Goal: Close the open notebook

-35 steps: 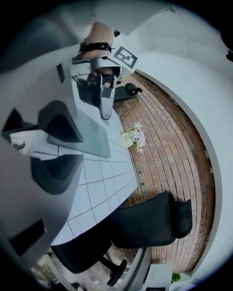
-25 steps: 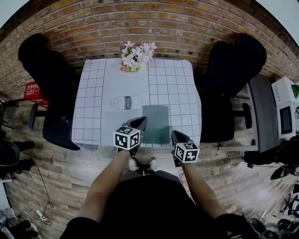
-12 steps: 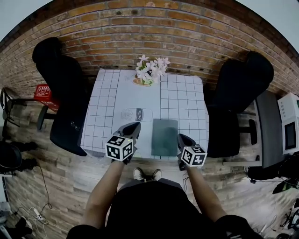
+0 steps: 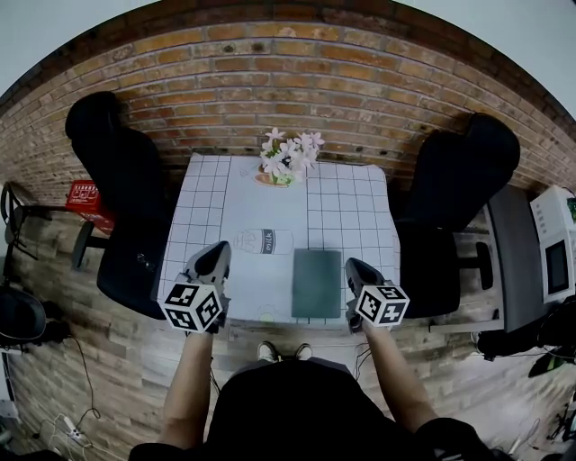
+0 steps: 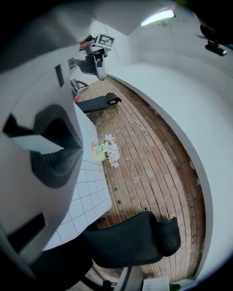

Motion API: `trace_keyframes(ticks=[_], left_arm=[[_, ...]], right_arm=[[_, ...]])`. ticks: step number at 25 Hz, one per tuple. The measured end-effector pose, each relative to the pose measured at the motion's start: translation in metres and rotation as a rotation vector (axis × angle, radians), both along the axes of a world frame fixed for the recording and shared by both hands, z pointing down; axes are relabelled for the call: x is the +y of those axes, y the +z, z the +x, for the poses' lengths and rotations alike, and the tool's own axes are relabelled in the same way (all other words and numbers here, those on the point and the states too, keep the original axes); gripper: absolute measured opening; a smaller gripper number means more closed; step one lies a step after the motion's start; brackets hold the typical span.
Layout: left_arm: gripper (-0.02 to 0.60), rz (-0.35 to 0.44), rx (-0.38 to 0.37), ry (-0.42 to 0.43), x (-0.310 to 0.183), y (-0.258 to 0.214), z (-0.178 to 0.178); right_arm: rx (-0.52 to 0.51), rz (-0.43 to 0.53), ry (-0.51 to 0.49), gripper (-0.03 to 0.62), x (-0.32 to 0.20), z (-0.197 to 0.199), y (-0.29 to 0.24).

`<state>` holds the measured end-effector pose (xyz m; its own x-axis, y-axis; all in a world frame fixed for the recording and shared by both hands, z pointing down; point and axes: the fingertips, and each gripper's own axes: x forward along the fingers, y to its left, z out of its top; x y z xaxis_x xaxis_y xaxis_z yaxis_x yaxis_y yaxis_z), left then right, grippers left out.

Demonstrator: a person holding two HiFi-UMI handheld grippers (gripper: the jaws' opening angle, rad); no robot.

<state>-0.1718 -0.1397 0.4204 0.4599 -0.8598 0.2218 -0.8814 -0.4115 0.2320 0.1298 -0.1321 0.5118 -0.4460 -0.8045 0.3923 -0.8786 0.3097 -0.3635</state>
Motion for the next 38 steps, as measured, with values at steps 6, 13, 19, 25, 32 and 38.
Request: trace_keyframes(ticks=[6,13,19,25,32,38], left_arm=[[0.023,0.128,0.003,-0.061,0.017,-0.058,-0.022],[0.023,0.25,0.016,-0.095,0.038,-0.113,-0.04],[0.023,0.304,-0.046,-0.144,0.062,-0.125,-0.052],[0.023,0.353,-0.07,-0.189,0.082,-0.136,-0.057],[0.023,0.388,-0.081,-0.179,0.09,-0.147,-0.051],[0.023,0.392,-0.071,-0.171,0.088,-0.146,-0.044]], right_arm=[[-0.033,0.072,0.016,0.014,-0.004,0.011,-0.042],[-0.016,0.18,0.021,0.014,0.002,0.016,-0.094],[0.009,0.273,0.023,0.014,0.012,0.019,-0.132],[0.057,0.348,0.066,0.014,0.033,0.032,-0.16],[0.091,0.407,0.091,0.014,0.045,0.027,-0.183],[0.075,0.43,0.098,0.014,0.047,0.033,-0.194]])
